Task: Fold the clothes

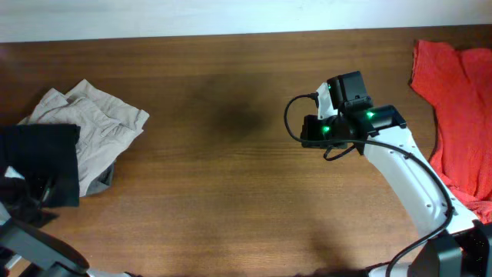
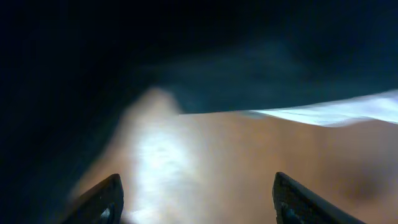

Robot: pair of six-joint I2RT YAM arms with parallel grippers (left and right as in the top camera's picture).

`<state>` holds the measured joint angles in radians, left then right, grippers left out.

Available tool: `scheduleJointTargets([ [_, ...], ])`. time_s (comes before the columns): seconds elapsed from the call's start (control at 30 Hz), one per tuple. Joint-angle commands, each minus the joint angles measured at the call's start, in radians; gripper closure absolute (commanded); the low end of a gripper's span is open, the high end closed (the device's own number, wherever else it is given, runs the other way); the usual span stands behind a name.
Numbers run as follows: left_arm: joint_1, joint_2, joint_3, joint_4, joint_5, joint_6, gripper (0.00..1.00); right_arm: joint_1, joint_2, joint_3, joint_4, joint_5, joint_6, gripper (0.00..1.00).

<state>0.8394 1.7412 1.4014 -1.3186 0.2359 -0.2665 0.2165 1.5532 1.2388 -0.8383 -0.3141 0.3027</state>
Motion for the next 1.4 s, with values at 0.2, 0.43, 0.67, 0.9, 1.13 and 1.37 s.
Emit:
scheduleJointTargets([
  [0.2, -0.054, -0.002, 0.047, -0.105, -0.273, -0.144, 0.01, -0.002, 0.003, 0.003, 0.005, 0.012, -0.011, 0.96],
  [0.43, -0.054, -0.002, 0.047, -0.002, -0.239, -0.099, 0.71, -0.002, 0.003, 0.003, 0.005, 0.012, -0.011, 0.96],
  [0.67, -0.054, -0.002, 0.047, -0.027, -0.209, -0.102, 0.34, -0.002, 0.003, 0.003, 0.005, 0.012, -0.011, 0.96],
  [0.9, -0.054, -0.002, 0.047, -0.048, -0.097, -0.069, 0.01, -0.002, 0.003, 0.003, 0.005, 0.012, -0.011, 0.96],
  [1.13, -0.054, -0.002, 0.047, -0.068, -0.094, -0.085, 1.00, -0.002, 0.003, 0.003, 0.005, 0.012, -0.011, 0.95],
  [1.37, -0.054, -0.003, 0.079, -0.087, -0.045, -0.055, 0.01, -0.002, 0.003, 0.003, 0.004, 0.012, -0.011, 0.95],
])
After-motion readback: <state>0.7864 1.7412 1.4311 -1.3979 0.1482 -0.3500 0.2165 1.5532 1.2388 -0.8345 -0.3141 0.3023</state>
